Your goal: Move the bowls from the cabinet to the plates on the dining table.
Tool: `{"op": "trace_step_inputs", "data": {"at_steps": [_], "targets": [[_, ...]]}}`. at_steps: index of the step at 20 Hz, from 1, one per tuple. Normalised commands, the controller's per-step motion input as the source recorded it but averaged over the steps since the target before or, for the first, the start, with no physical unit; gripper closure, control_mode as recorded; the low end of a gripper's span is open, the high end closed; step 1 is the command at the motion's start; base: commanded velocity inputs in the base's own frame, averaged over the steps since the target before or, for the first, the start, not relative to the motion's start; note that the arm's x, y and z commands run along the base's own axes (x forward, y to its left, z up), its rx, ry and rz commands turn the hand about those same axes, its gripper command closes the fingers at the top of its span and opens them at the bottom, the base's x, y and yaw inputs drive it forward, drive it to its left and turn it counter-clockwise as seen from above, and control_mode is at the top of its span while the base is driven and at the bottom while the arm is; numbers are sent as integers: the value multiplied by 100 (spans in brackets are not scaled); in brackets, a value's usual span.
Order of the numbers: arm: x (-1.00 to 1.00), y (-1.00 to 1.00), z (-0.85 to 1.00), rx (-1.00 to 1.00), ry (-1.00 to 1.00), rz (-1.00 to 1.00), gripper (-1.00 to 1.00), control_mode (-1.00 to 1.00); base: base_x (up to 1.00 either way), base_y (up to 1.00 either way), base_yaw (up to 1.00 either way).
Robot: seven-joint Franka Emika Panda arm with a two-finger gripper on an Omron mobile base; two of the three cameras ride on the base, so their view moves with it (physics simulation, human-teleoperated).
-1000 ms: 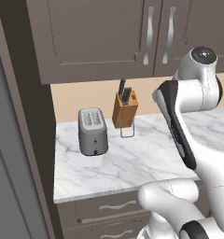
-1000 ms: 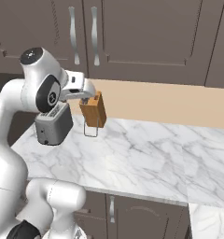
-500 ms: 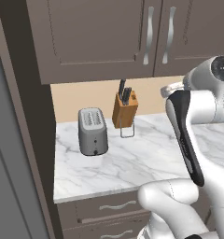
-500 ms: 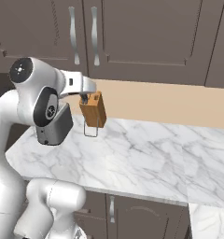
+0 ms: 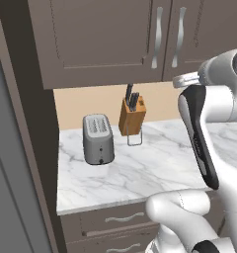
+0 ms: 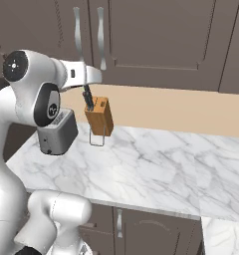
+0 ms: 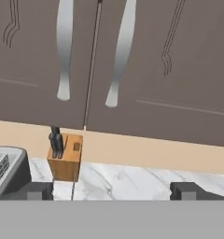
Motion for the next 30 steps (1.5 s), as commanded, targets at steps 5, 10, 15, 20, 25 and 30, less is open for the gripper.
{"op": "trace_step_inputs", "data": {"at_steps": [5,10,15,20,25,30], "targets": [[0,0,31,0,-4,8,-100,-100,0,0,0],[5,0,32,0,-4,5,-100,-100,0,0,0],[11,0,36,0,-1,1,-100,-100,0,0,0],[15,0,27,0,-2,0,-100,-100,0,0,0],[26,0,8,0,-2,0,-100,-100,0,0,0],[31,0,0,0,-2,0,-100,-100,0,0,0]]}}
